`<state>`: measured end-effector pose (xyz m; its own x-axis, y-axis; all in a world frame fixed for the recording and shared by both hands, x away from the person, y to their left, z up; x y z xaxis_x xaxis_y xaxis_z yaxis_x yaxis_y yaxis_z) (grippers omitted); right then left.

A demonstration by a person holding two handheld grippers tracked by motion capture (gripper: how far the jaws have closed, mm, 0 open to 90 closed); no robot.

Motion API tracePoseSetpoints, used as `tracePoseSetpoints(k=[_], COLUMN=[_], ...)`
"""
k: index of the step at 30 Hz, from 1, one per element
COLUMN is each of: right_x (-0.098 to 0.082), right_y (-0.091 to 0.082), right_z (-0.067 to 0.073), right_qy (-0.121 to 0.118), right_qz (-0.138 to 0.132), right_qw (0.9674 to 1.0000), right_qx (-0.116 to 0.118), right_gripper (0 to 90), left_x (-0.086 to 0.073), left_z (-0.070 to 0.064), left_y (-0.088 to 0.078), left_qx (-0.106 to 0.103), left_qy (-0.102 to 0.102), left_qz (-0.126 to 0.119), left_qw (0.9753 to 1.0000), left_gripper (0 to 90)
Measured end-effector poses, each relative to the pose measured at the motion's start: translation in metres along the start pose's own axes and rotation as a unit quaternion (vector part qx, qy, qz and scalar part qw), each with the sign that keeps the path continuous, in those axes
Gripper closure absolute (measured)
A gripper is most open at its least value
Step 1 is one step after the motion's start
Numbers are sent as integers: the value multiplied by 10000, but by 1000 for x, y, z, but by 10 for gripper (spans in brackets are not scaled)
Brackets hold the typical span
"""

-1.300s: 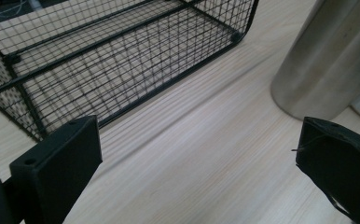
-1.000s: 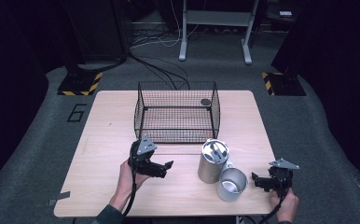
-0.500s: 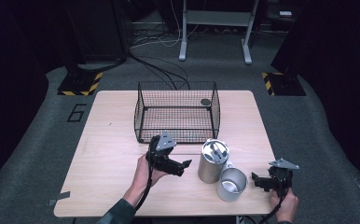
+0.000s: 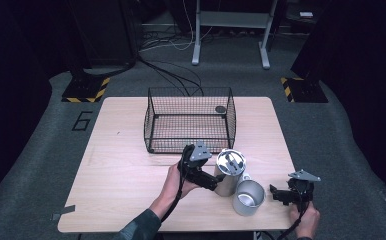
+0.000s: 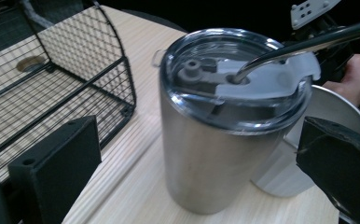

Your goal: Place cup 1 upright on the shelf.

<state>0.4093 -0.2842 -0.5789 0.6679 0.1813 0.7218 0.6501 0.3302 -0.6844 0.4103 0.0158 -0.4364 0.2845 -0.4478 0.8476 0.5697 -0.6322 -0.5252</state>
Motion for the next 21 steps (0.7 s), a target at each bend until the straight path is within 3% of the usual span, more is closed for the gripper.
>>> tracePoseSetpoints(k=[8,21], right_x=[0,0], right_y=[0,0], right_z=[0,0], right_qy=[-7,-9], right_qz=[6,-5], right_qw=[10000,10000], right_qx=[-8,-9], right_gripper=[0,0], left_x=[4,8], left_z=[-18,-22], left_y=[18,36], left_qx=[-151,-77], left_qy=[-8,26], left_qz=[-14,-29], left_qw=[9999,10000], left_gripper=[0,0])
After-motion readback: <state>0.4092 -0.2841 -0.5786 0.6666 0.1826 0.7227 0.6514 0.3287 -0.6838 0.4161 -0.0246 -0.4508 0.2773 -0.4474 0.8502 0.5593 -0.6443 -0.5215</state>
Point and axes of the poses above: each handheld gripper's, and its own axes: y roughly forward along the jaws, x roughly out of its top, z roughly to its left, the point moved 7 cm from there along y, roughly forward along the jaws, and after that the axes turned 9 degrees about x, right-handed, at the moved point
